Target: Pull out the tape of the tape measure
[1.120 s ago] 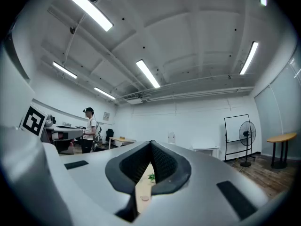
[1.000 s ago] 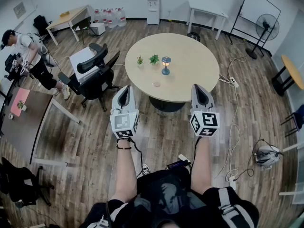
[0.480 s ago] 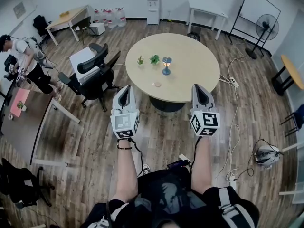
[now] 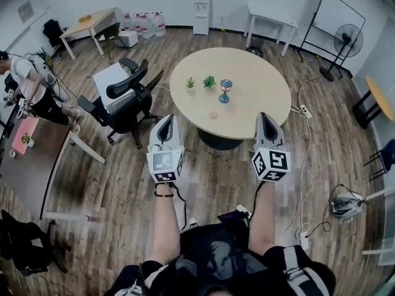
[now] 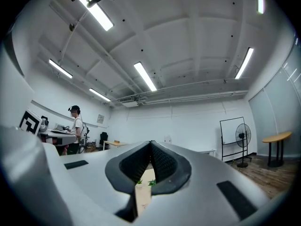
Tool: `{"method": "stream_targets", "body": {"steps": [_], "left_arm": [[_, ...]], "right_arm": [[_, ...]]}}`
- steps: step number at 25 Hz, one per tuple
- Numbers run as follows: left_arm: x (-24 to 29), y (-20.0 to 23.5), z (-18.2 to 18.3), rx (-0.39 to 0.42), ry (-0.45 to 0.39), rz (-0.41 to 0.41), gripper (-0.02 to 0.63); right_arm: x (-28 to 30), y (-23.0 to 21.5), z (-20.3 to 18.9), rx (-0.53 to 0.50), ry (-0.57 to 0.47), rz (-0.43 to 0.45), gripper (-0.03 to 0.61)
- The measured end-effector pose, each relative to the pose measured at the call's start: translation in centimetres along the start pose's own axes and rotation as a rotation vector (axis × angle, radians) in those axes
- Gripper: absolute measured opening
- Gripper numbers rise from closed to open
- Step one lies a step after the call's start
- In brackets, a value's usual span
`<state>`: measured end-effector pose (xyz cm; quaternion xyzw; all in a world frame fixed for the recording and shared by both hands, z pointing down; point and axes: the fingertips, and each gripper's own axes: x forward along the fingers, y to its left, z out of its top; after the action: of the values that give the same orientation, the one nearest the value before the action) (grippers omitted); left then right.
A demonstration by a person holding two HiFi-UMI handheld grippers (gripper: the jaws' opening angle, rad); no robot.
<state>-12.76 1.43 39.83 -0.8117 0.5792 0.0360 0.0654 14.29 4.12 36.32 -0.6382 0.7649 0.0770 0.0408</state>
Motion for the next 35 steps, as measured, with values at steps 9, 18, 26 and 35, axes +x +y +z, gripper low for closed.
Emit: {"method": "stream_targets", "body": {"steps": [9,18,26,35], "left_arm": [[4.6,3.3,-2.3,-0.016,0.021,0.02,0.002],[16.8,5.6,-5.1,0.028,0.033,0.066,0.002],[27.3,5.9,-4.6,0.048,0.026,0.104,0.002],[31.6,7.4,-4.8,0.061,0.022,0.088,0.002]], "right_arm": [[5.5,-0.6,-1.9,0.035,0.017,-0.01,0.002],[19.0,-4.2,-6.6,0.053,0.019,0.062,0.003],[28.7,-9.5,-7.4,0.037,0.008,0.103,0.003],[33.4,-9.7,-8.0,0.039,0.011,0.1,0.013]]}}
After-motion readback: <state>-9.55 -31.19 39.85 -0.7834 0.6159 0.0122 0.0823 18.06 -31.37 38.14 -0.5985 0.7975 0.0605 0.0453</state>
